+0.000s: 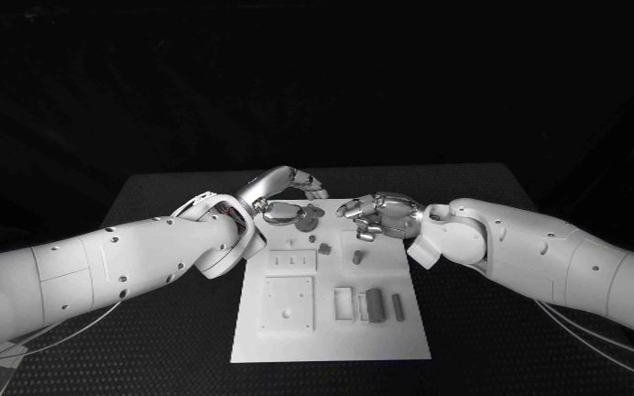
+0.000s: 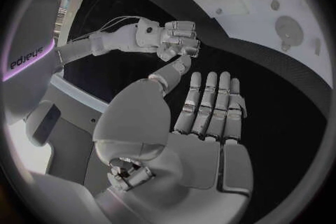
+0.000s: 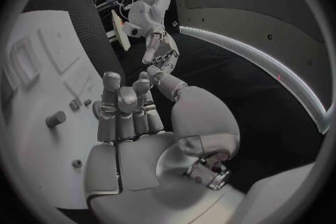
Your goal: Assemble the parts on the task board
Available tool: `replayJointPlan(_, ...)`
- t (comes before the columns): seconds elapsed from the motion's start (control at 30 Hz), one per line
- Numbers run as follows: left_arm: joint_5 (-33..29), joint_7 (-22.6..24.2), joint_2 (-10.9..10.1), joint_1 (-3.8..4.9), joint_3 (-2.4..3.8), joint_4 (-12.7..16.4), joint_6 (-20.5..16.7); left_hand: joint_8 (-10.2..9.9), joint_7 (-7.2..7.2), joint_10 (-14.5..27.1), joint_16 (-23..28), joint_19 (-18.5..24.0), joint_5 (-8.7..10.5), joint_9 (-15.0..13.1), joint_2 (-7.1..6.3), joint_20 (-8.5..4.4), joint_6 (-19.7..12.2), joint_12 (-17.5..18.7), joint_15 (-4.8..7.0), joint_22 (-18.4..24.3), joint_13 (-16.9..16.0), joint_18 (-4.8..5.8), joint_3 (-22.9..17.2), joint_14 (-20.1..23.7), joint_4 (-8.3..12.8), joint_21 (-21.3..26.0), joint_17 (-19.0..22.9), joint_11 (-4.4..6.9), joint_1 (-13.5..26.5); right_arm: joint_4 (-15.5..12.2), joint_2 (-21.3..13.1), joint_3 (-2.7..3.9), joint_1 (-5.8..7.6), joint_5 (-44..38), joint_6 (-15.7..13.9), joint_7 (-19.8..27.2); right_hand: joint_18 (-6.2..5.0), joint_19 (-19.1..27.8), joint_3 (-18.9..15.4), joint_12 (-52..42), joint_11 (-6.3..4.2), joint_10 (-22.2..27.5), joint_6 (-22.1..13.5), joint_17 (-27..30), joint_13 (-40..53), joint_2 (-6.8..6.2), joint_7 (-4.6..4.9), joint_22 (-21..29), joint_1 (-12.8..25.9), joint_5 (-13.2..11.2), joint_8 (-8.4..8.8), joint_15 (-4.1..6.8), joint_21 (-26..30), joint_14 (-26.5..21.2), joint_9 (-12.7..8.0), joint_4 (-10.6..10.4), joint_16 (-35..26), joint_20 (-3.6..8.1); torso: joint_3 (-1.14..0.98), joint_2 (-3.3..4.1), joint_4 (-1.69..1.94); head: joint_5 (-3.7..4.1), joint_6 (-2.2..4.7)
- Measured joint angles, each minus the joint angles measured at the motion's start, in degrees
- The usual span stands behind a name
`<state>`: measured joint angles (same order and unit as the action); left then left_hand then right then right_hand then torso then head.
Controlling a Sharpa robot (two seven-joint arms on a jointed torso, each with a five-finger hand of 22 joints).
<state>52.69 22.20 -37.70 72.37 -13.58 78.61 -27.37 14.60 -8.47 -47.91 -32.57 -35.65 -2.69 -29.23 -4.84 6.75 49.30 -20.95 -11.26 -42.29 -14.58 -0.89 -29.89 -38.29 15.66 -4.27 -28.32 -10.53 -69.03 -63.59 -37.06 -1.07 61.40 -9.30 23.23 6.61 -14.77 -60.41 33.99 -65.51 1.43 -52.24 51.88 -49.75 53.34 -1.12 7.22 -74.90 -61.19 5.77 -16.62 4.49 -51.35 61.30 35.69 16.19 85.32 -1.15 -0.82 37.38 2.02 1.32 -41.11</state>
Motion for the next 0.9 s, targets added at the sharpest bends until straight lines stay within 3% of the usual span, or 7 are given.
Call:
replayJointPlan(0.2, -0.8, -0.3, -1.3, 0.00, 0.00, 0.0, 0.0, -0.3, -0.22, 0.2, 0.2, -0.1, 0.00, 0.1, -0.98, -0.06, -0.6, 0.1, 0.00, 0.1, 0.2, 0.01, 0.0, 0.0, 0.0, 0.0, 0.0, -0.21, 0.5, -0.8, -0.1, -0.01, 0.87, -7.6, -7.0, 1.4, 0.12, -0.2, -0.9, -0.6, 0.00, 0.0, -0.3, 0.0, 0.0, -1.23, 0.32, 0.0, 0.6, 0.0, 0.32, -0.21, -0.2, 0.2, -0.1, 0.1, 0.3, 0.23, -0.01, 0.02, 0.01, -0.07, -0.07)
replayJointPlan(0.43, -1.8, -1.9, -2.7, 0.06, 0.01, -0.9, 1.0, -0.7, -1.46, 0.2, 0.2, -1.0, 0.00, 0.2, -3.55, -0.55, -1.2, 0.4, -0.08, 0.3, 0.7, 0.01, 1.6, -0.3, -1.6, 0.0, 0.0, -0.21, 3.1, -2.0, 0.1, -0.02, 1.28, -25.9, -19.8, 2.7, 0.26, -0.4, -2.1, -0.8, 0.33, -0.1, -1.0, 0.1, -0.2, -3.12, 1.03, 0.0, 1.9, 0.0, 1.16, -0.41, -0.2, 0.4, -0.4, 0.1, 0.3, 0.35, -0.01, 0.10, 0.05, -0.19, -0.14)
replayJointPlan(0.57, -1.9, -3.3, -3.2, 0.11, 0.01, -1.4, 1.8, -0.6, -1.69, 0.2, 0.2, -1.6, 0.00, 0.2, -3.83, -0.91, -1.0, 0.4, 0.24, 0.3, 0.8, 0.02, 1.8, -0.8, -2.0, 0.0, 0.0, -0.21, 3.4, -2.3, 0.7, -0.02, 1.79, -36.5, -26.4, 2.7, 0.65, -0.5, -2.4, -0.8, 0.73, -0.1, -1.6, 0.3, -0.4, -4.16, 1.09, 0.0, 2.0, 0.0, 2.00, -0.62, -0.2, 0.6, -0.7, 0.1, 0.3, 0.53, -0.01, 0.14, 0.05, -0.35, -0.23)
replayJointPlan(0.83, -0.6, -6.2, -3.5, 0.26, 0.01, -1.3, 3.4, 0.0, -2.17, -2.2, -1.8, -5.9, 0.00, 0.1, -5.36, -2.57, -0.5, -0.3, 2.27, 0.4, 0.9, 0.02, 2.0, -4.9, -2.7, -0.9, -1.3, 0.76, 4.3, -5.3, 1.1, 0.03, 2.80, -53.9, -33.4, -0.3, 0.85, -0.5, -2.9, -0.8, 1.35, 0.5, -2.8, 0.5, -0.8, -6.24, 1.45, 0.0, 2.3, 0.0, 2.66, -0.90, -0.2, 0.7, -1.1, -0.1, 0.3, 0.52, -0.01, 0.15, 0.04, -0.65, -0.59)
replayJointPlan(0.9, -0.1, -6.8, -3.5, 0.28, 0.00, -1.2, 3.7, 0.0, -2.17, -2.4, -1.8, -5.9, 0.00, 0.1, -5.58, -2.66, -0.5, -0.4, 2.27, 0.5, 0.9, 0.02, 2.1, -4.9, -2.8, -0.9, -1.4, 0.73, 4.5, -6.2, 1.5, 0.03, 2.82, -58.1, -34.6, -1.7, 0.81, -0.5, -3.0, -0.8, 1.44, 0.6, -2.9, 0.5, -0.9, -6.82, 1.54, 0.0, 2.7, 0.0, 2.78, -1.12, 0.0, 0.5, -1.2, -0.2, 0.3, 0.52, -0.01, 0.15, -0.01, -0.69, -0.70)
